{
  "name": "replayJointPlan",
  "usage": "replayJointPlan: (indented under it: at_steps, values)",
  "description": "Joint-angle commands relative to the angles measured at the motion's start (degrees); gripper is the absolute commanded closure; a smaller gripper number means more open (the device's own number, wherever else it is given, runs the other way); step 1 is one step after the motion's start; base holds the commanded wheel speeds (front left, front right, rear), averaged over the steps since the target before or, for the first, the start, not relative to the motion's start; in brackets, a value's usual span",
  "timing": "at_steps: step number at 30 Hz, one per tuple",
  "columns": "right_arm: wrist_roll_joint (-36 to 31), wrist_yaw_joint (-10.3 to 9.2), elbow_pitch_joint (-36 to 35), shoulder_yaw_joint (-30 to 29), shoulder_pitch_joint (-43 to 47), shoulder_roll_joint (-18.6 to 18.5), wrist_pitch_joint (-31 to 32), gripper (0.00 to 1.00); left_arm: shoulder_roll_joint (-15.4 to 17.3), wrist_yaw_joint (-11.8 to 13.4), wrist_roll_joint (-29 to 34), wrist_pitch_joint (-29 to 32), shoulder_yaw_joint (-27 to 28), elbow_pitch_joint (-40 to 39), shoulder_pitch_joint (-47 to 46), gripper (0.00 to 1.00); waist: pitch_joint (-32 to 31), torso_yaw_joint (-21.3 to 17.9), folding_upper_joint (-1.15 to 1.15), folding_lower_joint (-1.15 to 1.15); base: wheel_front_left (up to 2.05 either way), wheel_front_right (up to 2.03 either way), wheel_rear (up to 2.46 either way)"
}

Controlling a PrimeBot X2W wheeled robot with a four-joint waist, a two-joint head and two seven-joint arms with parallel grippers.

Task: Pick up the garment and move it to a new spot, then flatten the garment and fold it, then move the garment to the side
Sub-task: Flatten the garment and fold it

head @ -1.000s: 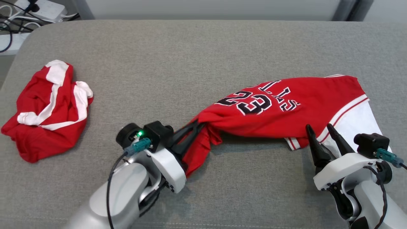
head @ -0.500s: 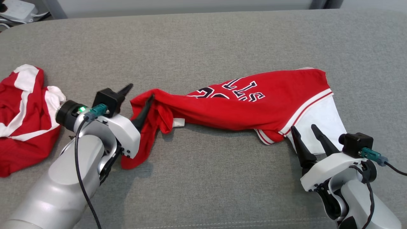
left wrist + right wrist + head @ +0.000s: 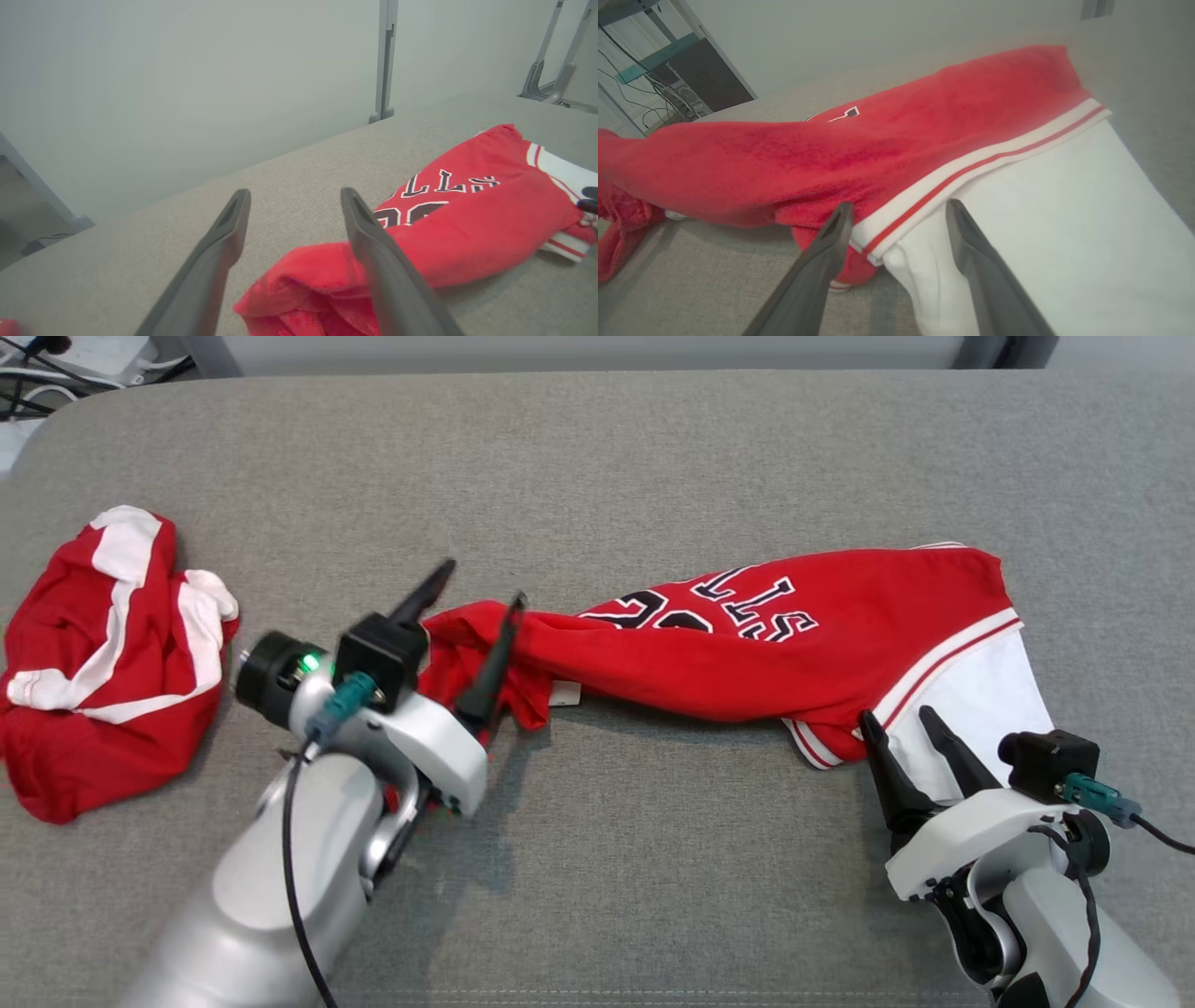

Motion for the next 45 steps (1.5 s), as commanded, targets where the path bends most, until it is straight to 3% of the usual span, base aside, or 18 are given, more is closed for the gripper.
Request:
replayJointPlan:
  at_steps: [1, 9, 17, 35, 37, 39, 40, 45]
  values:
    - [0.6, 0.23, -1.0, 0.8, -0.4, 0.2, -0.8, 0.00, 0.5, -0.8, 1.4, -0.6, 2.1, -2.8, 2.0, 0.00, -0.7, 1.2, 0.00, 0.00, 0.00, 0.00, 0.00]
    - [1.0, 0.23, -0.1, 1.8, -0.1, 0.3, -0.8, 0.00, -3.2, -2.8, 4.4, -0.6, 0.5, -1.6, 9.6, 0.00, -2.7, 2.5, 0.00, 0.00, 0.00, 0.00, 0.00]
    - [1.3, 0.23, -0.2, 2.5, -1.0, 0.0, -0.8, 0.00, -5.6, -3.2, 6.5, -0.6, 1.7, 3.7, 9.7, 0.00, -2.1, -0.9, 0.00, 0.00, 0.00, 0.00, 0.00]
    - [0.1, 0.23, -1.2, 1.3, -1.7, 0.5, -0.8, 0.00, -5.3, -0.7, 9.4, -0.6, 9.0, 12.4, 6.7, 0.00, 0.3, -6.4, 0.00, 0.00, 0.00, 0.00, 0.00]
    - [0.1, 0.23, -1.3, 1.2, -1.6, 0.5, -0.8, 0.00, -5.5, -1.0, 9.4, -0.6, 9.5, 12.3, 6.3, 0.17, 0.3, -6.6, 0.00, 0.00, 0.00, 0.00, 0.00]
    - [-0.1, 0.23, -1.2, 1.0, -1.5, 0.4, -0.8, 0.00, -5.6, -1.7, 9.5, -0.6, 10.1, 11.7, 6.1, 0.91, 0.2, -6.7, 0.00, 0.00, 0.00, 0.00, 0.00]
    - [-0.1, 0.23, -1.2, 0.9, -1.5, 0.4, -0.8, 0.00, -5.7, -2.0, 9.6, -0.6, 10.4, 11.6, 6.2, 1.00, 0.2, -6.6, 0.00, 0.00, 0.00, 0.00, 0.00]
    - [0.0, 0.23, -1.0, -0.2, -0.8, 0.2, -0.8, 0.00, -5.7, -4.4, 9.4, -0.6, 11.7, 11.1, 6.5, 1.00, -1.0, -5.3, 0.00, 0.00, 0.00, 0.00, 0.00]
